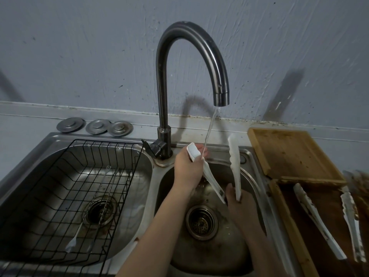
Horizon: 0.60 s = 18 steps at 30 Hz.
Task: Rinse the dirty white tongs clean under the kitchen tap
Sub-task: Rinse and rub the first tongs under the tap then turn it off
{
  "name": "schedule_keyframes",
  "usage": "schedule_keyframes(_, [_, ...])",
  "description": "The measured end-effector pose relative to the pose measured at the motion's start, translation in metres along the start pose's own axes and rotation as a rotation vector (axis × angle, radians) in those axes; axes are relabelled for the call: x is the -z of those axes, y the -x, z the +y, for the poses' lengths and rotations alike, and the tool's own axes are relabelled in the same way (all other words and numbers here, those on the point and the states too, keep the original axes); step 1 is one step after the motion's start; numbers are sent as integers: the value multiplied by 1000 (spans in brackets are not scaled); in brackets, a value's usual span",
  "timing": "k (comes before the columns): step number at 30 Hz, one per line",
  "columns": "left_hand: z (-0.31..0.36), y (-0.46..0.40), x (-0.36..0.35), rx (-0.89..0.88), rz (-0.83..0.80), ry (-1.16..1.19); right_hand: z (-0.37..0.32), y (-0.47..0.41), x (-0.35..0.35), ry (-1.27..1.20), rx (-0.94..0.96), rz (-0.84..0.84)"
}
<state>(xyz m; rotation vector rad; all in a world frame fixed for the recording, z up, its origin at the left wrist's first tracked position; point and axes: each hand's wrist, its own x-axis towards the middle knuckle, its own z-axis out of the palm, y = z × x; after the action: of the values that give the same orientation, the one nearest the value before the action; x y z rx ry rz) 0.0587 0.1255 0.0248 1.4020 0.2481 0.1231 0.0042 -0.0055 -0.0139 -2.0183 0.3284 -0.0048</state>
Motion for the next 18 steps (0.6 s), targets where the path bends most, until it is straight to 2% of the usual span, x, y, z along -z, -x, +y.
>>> schedule_keyframes(4, [-22,6,-14,224,129,192,-9,-1,-7,100,55,69])
schedule_keyframes(7, [-33,23,-22,422,105,251,-14,-3,-4,301,130,153])
schedule_keyframes(10, [-40,19,-17,552,31,226,-14,-3,0,375,145,134])
schedule_keyframes(12, [-39,8,-13,558,20,264,-11,0,1,363,141,92])
schedule_keyframes(14, [-33,-1,-4,520,86,293,-10,2,0,330,141,65])
schedule_keyframes(18, [-29,-14,30,337,237,147,-16,0,4,475,168,63])
